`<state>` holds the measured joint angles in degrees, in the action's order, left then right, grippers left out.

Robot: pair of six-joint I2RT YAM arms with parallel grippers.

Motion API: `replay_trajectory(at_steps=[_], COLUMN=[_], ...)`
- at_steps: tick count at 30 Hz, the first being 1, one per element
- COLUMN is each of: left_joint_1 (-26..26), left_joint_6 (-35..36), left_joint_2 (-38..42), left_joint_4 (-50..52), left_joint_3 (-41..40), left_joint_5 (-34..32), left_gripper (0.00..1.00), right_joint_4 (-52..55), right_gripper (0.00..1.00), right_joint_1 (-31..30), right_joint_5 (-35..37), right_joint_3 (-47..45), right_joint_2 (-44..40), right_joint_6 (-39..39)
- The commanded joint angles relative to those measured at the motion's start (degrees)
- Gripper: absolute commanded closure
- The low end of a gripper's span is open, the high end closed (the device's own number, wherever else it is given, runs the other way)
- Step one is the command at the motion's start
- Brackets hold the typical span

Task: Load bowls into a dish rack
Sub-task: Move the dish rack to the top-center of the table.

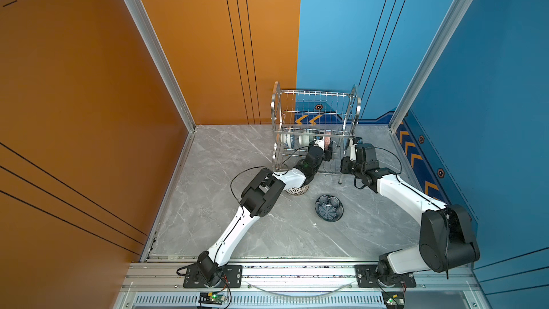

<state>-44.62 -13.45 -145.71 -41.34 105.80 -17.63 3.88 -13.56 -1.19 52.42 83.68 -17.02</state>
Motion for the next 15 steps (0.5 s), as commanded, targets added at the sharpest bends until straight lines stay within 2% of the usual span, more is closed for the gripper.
replay_trajectory(at_steps=[1,5,8,15], left_joint_1=[-3.7,-3.4,-3.4,-4.1], left_joint_6=[2.0,2.2,5.1,8.5], left_joint_2=[1.1,1.5,1.3,1.4], left_joint_4=[-2.1,-1.7,-1.5,-0.3], left_joint_3=[2.3,1.5,2.9,5.4], left_joint_5=[4.5,5.7,9.8,7.7], left_gripper=[0.47,0.47,0.47,0.47], right_joint_4=[-1.3,-1.3,-1.4,-1.6], right_gripper=[0.93,0.93,0.93,0.93], right_joint_1=[-0.2,0.2,0.6,1.3], right_joint_5=[-2.7,-3.0,-3.3,-4.0], right_joint_3=[-0.8,-1.2,-1.5,-1.9], right_joint_2=[-0.8,-1.3,-1.7,-2.3], right_joint_6=[-1.6,-1.5,-1.7,-2.0])
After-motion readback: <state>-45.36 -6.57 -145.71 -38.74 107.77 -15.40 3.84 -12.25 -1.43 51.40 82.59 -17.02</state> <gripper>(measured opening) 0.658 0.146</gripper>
